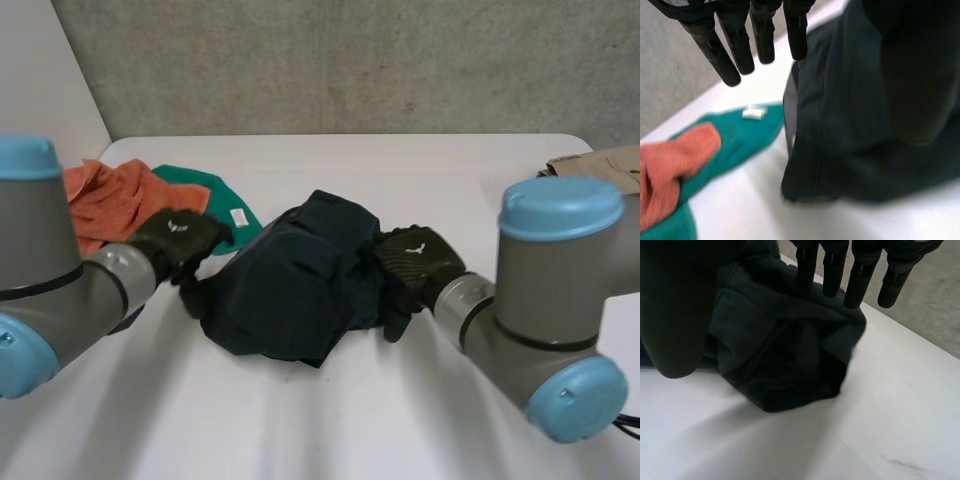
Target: Fold the laundry.
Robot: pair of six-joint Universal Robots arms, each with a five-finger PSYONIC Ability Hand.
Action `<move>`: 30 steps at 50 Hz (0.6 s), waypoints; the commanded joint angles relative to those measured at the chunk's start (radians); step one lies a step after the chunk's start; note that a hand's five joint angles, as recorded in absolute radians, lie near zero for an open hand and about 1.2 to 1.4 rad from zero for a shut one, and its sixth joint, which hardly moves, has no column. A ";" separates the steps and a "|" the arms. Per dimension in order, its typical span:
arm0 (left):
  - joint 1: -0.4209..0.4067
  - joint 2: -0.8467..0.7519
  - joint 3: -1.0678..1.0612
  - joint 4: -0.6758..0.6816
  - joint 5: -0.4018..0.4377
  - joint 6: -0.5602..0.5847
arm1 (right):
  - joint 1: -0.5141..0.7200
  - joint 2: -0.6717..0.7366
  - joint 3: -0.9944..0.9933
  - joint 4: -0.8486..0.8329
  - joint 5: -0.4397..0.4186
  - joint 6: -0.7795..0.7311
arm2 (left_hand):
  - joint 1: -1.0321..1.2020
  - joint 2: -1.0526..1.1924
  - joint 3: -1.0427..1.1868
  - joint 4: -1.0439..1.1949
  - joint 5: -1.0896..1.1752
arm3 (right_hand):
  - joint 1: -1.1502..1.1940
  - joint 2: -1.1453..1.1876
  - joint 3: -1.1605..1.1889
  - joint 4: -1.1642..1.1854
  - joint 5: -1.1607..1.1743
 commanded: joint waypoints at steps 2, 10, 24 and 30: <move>0.109 -0.127 -0.043 0.127 0.108 0.259 | 0.046 0.075 0.000 -0.048 0.040 -0.033 | 0.249 0.264 0.264 0.259 0.258 | -0.038 -0.024 -0.121 -0.028 0.009; 0.098 -0.206 -0.029 0.167 0.134 0.327 | 0.043 0.078 -0.001 -0.059 0.060 -0.079 | 0.191 0.206 0.206 0.201 0.200 | -0.038 -0.024 -0.121 -0.028 0.009; 0.081 -0.276 0.020 0.237 0.106 0.329 | 0.035 0.077 0.000 -0.079 0.061 -0.089 | 0.232 0.247 0.246 0.242 0.240 | -0.032 -0.019 -0.115 -0.022 0.014; 0.067 -0.318 0.045 0.254 0.089 0.338 | 0.034 0.065 0.000 -0.088 0.061 -0.095 | 0.404 0.420 0.419 0.415 0.413 | -0.029 -0.016 -0.112 -0.019 0.017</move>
